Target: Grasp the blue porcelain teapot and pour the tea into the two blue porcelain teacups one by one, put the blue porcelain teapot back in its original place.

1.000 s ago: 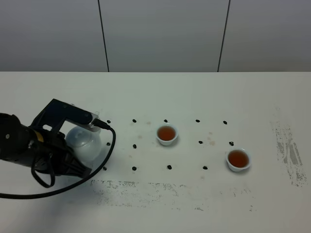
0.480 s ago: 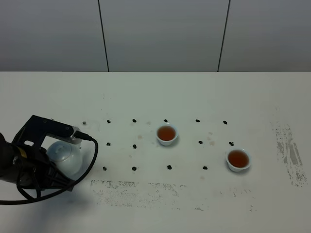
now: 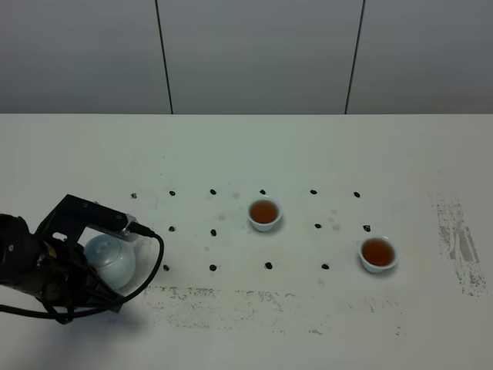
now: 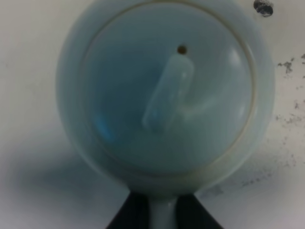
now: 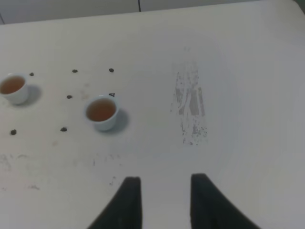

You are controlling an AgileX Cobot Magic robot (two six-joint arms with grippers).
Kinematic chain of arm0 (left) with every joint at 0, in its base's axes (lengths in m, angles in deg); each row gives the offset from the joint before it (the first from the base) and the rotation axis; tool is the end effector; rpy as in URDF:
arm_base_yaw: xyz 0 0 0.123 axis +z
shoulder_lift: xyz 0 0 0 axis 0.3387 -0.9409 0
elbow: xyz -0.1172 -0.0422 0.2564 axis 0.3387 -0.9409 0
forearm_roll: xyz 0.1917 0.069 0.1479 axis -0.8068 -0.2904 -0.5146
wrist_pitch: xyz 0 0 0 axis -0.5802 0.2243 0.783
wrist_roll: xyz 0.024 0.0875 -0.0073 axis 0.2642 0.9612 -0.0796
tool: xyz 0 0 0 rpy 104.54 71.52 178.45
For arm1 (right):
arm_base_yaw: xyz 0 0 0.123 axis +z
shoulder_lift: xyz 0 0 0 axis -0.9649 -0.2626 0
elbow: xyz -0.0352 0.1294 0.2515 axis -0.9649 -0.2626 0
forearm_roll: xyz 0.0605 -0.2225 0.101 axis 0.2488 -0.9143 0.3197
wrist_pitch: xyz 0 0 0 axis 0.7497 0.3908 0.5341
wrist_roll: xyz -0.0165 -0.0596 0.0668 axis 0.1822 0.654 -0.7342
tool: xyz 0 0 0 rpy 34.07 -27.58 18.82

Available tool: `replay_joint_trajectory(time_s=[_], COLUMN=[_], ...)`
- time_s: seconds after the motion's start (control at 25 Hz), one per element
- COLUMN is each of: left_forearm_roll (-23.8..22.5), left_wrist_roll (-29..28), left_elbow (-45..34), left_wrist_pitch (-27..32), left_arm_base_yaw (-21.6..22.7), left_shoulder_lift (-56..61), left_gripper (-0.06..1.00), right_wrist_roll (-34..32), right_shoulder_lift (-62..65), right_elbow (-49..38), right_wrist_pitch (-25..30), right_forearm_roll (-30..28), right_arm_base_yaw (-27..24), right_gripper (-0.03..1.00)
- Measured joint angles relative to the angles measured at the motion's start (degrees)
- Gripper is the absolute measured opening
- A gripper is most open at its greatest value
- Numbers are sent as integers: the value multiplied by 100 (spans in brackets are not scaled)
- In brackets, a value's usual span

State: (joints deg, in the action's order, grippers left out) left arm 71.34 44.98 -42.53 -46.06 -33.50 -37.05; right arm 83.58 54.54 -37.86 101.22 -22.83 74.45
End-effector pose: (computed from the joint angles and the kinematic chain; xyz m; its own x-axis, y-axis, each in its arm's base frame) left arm 0.2664 -0.0676 0.1461 -0.8544 0.3157 -0.4127 0.3388 0.9407 0.0179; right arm -0.0112 0.0162 0.2813 -0.4664 0.0502 -0.8832 -0.1298 0.9837 0.1245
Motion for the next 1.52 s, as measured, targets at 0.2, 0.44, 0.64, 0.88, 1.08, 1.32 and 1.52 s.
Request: replay_joint_trajectory(time_s=[0.2, 0.44, 0.64, 0.88, 1.08, 1.32, 1.52], left_forearm_roll=[-20, -130, -141, -147, -147, -147, -147], left_wrist_roll=[17, 17, 17, 18, 18, 18, 23], left_elbow=[0, 0, 0, 0, 0, 0, 0], left_wrist_pitch=[-211, -299, -336, -438, -443, -443, -443], left_arm_base_yaw=[0, 0, 0, 0, 0, 0, 0], left_shoulder_lift=[-127, -145, -180, -212, -212, -212, -212], left_gripper=[8, 8, 8, 8, 8, 8, 10], right_wrist_roll=[0, -5, -5, 0, 0, 0, 1], right_shoulder_lift=[0, 0, 0, 0, 0, 0, 0], right_elbow=[0, 0, 0, 0, 0, 0, 0], right_wrist_pitch=[0, 0, 0, 0, 0, 0, 0], right_forearm_roll=[0, 0, 0, 0, 0, 0, 0], right_arm_base_yaw=[0, 0, 0, 0, 0, 0, 0], right_gripper=[24, 24, 24, 24, 24, 24, 24])
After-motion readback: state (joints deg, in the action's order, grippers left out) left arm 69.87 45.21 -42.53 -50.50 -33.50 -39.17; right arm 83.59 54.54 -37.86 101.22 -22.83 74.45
